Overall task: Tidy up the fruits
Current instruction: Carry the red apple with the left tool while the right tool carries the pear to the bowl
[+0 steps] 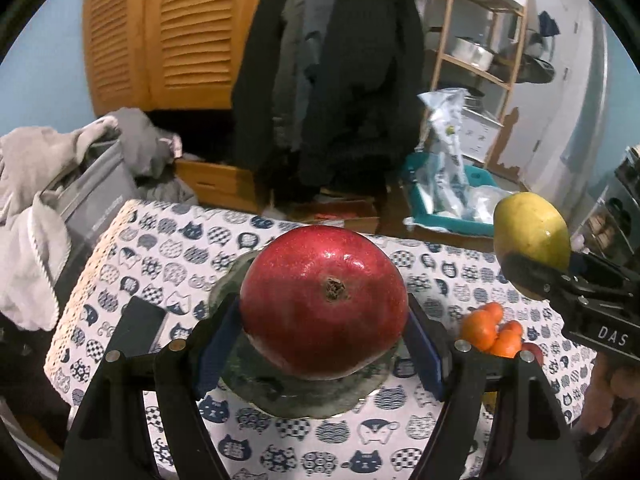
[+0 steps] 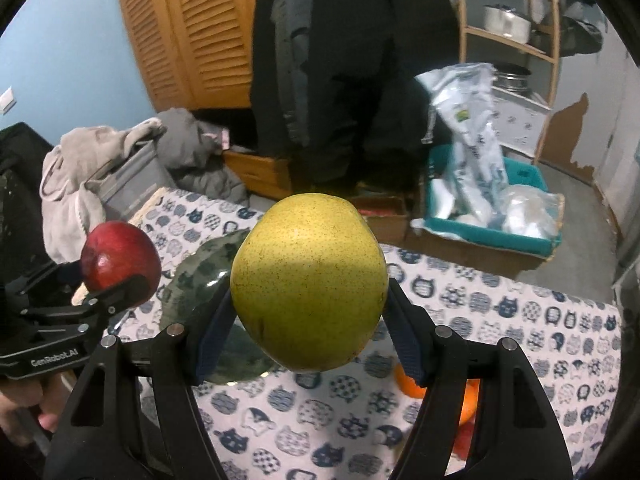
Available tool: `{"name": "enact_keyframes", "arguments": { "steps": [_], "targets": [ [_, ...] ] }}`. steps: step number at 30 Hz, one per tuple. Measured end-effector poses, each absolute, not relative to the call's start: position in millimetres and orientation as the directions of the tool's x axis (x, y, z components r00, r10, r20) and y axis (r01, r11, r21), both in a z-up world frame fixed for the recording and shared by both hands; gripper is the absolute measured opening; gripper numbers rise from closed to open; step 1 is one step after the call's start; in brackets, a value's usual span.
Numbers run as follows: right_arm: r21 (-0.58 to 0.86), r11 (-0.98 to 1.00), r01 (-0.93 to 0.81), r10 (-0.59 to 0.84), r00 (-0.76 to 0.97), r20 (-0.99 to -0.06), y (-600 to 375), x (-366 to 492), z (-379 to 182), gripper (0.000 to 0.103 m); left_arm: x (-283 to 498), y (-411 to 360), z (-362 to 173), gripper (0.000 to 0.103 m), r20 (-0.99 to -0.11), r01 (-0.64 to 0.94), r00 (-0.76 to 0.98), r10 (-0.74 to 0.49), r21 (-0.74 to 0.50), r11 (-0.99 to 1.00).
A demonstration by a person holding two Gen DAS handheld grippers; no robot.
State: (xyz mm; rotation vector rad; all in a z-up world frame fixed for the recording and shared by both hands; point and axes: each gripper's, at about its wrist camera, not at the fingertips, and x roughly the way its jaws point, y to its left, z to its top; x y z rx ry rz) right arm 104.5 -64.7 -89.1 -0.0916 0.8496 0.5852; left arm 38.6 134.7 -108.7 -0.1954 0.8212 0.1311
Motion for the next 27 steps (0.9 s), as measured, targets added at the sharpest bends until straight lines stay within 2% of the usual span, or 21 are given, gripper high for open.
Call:
{"name": "enact_keyframes", "arguments": {
  "steps": [13,27],
  "targets": [
    [0.157,0.801,-0.577,0.447,0.402,-0.799,4,128,-139,0.071,51,181,-153,0.079,-0.808,-0.294,0.583,0.083,-0.115,0.949],
    [0.142,0.798,-0.586,0.375,0.297,-0.878,37,148,-206,0.071,80,190,-232,0.079,-0.902,-0.304,0.43,0.037,-0.107,0.947]
  ]
}}
